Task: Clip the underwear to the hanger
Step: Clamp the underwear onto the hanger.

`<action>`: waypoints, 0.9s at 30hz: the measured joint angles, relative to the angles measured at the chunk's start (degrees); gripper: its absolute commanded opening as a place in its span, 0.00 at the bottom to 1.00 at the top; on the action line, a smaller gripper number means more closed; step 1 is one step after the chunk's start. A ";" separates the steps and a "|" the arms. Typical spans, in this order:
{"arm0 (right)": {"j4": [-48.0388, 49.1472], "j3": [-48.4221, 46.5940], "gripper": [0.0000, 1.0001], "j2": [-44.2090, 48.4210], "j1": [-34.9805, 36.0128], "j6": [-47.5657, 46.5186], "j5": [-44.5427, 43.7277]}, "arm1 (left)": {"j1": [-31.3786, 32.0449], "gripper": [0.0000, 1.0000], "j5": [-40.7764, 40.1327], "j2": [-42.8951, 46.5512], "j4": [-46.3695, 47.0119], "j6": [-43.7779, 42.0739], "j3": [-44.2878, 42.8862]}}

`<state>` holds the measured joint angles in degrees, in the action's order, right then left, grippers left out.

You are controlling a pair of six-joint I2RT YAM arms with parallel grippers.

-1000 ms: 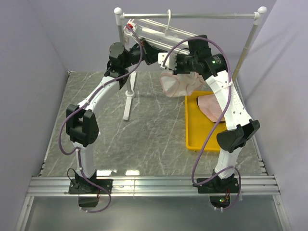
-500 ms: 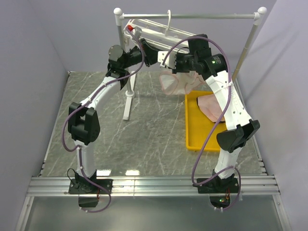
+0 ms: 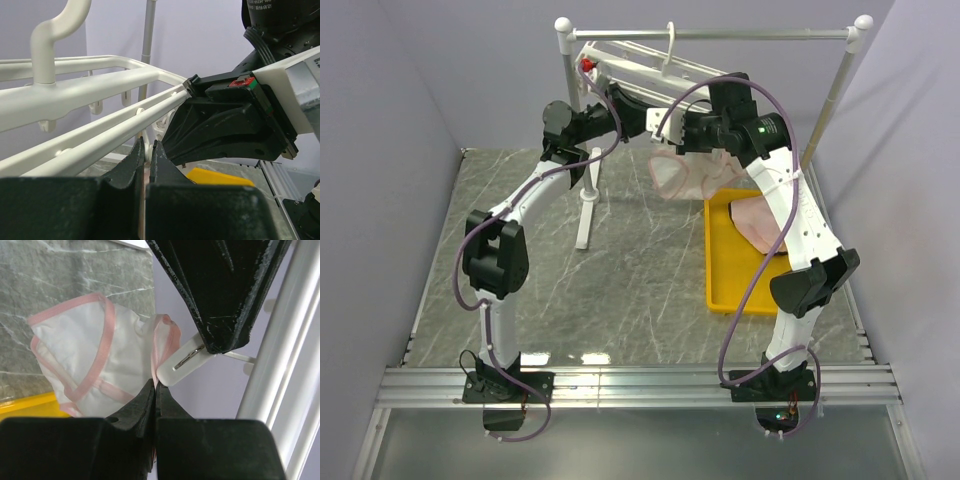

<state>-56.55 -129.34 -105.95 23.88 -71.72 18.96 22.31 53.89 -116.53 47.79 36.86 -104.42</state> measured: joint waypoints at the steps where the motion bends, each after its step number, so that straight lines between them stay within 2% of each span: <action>1: 0.00 0.22 0.00 0.02 0.00 -0.13 -0.04 | -0.07 0.00 0.15 -0.13 0.26 0.20 0.00; 22: 0.83 0.74 0.00 0.11 0.15 1.77 -0.70 | -0.37 0.00 2.16 -1.49 5.88 2.14 0.04; 27: 6.45 7.91 0.00 3.52 0.15 1.20 -0.55 | -0.39 0.00 2.14 -1.49 5.29 1.62 -0.02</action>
<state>-50.11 -121.43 -102.43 24.03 -70.52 18.41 21.91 56.03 -118.02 53.08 38.48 -104.44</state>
